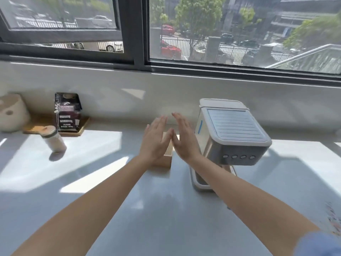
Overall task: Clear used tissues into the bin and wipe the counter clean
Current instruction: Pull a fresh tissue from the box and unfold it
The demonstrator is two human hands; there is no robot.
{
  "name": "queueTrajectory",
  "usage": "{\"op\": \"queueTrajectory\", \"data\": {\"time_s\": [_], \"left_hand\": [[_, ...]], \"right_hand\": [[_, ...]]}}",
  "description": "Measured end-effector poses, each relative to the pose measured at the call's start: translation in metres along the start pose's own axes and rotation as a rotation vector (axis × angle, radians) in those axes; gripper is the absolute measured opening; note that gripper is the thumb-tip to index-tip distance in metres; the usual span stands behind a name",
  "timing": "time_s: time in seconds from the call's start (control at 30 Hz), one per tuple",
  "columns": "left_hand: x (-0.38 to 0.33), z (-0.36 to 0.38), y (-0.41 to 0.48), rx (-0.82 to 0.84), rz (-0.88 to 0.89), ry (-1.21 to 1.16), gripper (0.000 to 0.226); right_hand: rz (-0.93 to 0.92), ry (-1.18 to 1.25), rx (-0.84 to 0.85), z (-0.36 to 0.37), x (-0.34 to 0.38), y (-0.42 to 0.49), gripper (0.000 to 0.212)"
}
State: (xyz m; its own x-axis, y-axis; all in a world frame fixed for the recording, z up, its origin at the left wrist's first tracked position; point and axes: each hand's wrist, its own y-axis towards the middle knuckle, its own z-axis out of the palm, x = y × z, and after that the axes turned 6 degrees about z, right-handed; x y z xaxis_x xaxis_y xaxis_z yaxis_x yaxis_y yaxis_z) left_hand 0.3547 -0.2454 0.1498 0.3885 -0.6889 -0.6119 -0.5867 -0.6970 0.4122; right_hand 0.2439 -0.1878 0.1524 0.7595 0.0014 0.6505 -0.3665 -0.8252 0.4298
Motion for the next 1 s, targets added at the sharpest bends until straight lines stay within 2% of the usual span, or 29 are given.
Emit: {"op": "queueTrajectory", "data": {"time_s": [0.3,0.43,0.57,0.7,0.83,1.0], "left_hand": [[0.102,0.011,0.031,0.293,-0.196,0.042,0.057],[0.126,0.031,0.039,0.339,-0.230,-0.019,0.052],[0.138,0.048,0.033,0.326,-0.197,0.021,0.034],[0.140,0.058,0.036,0.230,-0.215,0.089,0.035],[0.138,0.067,0.042,0.203,-0.201,0.173,0.037],[0.143,0.074,0.046,0.174,-0.187,0.187,0.023]], "right_hand": [[0.377,-0.059,0.331,0.072,-0.051,0.045,0.054],[0.478,-0.038,0.389,0.101,-0.072,0.048,0.054],[0.529,-0.009,0.336,0.117,-0.085,0.044,0.048],[0.502,-0.007,0.266,0.120,-0.091,0.043,0.038],[0.491,0.028,0.242,0.117,-0.090,0.046,0.024],[0.466,0.105,0.205,0.113,-0.088,0.047,0.015]]}}
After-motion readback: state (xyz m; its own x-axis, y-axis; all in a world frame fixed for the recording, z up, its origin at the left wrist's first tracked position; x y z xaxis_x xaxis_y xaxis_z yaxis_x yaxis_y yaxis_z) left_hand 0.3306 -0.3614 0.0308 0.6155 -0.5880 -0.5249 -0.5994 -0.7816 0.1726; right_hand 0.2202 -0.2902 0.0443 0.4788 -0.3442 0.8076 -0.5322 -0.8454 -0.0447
